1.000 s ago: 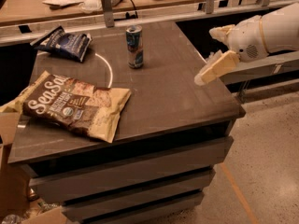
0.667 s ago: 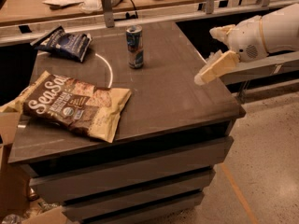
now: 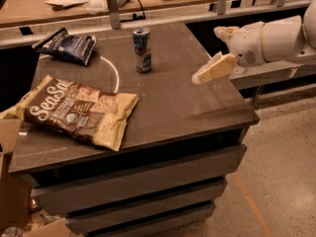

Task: Move redbull can near brown chip bag

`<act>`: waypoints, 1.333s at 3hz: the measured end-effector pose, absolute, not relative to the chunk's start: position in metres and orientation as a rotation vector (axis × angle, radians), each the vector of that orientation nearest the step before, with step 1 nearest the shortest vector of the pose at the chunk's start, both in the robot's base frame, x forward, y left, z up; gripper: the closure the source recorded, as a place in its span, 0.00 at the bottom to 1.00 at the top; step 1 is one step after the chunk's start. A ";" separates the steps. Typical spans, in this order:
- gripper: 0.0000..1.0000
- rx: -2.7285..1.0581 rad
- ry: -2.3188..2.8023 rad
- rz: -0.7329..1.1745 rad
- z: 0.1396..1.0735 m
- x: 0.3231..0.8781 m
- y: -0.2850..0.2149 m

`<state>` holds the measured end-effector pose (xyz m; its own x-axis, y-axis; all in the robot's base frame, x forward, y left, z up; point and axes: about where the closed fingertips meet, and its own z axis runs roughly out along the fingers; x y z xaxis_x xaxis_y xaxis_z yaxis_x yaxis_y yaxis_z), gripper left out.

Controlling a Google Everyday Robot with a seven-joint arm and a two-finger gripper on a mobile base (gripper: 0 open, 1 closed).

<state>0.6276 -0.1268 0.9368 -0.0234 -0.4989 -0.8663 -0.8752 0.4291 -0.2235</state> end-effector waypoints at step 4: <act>0.00 -1.085 1.495 0.699 0.897 0.723 -0.010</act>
Offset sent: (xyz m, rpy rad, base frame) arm 0.0795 0.0847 -0.0176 0.2787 -0.0631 0.0667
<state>0.7232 -0.0099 0.8973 0.0275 -0.2540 -0.9668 -0.9049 0.4045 -0.1320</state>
